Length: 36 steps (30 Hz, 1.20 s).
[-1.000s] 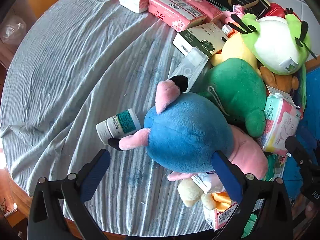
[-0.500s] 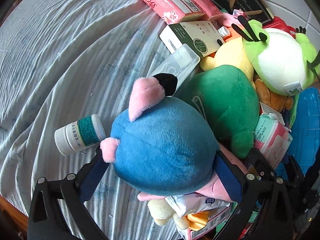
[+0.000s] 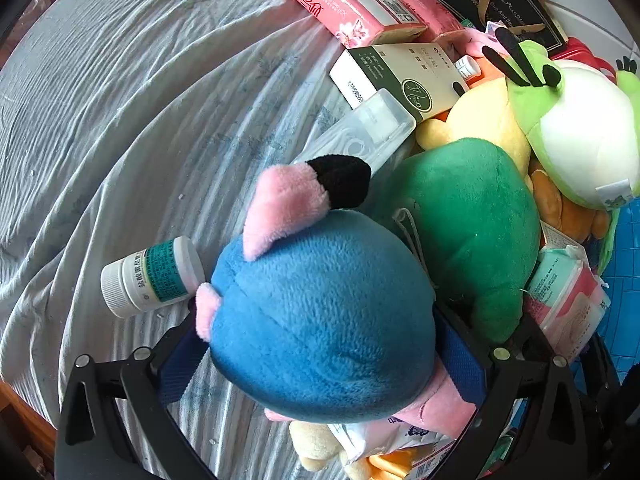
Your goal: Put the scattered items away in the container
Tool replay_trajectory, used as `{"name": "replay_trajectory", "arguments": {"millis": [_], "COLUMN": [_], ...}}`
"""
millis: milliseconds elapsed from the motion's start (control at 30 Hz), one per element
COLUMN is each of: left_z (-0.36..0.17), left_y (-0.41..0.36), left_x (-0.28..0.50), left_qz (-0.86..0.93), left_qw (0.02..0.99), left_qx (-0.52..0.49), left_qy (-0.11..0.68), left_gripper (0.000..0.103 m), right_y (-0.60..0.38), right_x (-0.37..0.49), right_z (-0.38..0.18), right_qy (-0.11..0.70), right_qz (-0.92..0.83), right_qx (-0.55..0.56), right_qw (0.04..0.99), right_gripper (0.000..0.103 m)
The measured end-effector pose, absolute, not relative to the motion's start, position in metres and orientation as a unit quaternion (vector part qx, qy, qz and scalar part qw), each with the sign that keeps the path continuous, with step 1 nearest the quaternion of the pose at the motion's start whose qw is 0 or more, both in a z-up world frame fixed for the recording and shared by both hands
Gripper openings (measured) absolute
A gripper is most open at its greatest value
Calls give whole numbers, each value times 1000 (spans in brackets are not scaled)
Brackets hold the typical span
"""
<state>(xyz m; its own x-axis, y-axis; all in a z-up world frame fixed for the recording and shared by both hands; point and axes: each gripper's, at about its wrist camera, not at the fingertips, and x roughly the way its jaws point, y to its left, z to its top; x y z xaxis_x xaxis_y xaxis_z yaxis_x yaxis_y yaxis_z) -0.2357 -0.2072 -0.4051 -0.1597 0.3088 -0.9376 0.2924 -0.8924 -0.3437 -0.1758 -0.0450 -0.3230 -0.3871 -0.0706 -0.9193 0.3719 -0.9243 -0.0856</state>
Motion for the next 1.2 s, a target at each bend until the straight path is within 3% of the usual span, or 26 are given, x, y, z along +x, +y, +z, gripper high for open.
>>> {"name": "replay_trajectory", "arguments": {"millis": [200, 633, 900, 1100, 1200], "left_z": [-397, -358, -378, -419, -440], "left_y": [-210, -225, -225, -232, -230], "left_x": [-225, -196, -199, -202, -203], "left_qz": [726, 760, 747, 707, 677], "left_qw": [10, -6, -13, -16, -7], "left_qx": [-642, -608, -614, -619, -627], "left_qy": [-246, -227, -254, -343, -386], "left_gripper": [94, 82, 83, 102, 103], "right_y": [-32, -29, -32, -22, -20], "right_x": [-172, -152, -168, -166, -159], "right_z": [-311, -271, -257, -254, -261], "right_qy": [127, 122, 118, 115, 112], "right_qz": [-820, -832, -839, -839, -839], "right_qx": [539, 515, 504, 506, 510], "right_qw": [140, 165, 169, 161, 155], "right_gripper": [69, 68, 68, 68, 68]}}
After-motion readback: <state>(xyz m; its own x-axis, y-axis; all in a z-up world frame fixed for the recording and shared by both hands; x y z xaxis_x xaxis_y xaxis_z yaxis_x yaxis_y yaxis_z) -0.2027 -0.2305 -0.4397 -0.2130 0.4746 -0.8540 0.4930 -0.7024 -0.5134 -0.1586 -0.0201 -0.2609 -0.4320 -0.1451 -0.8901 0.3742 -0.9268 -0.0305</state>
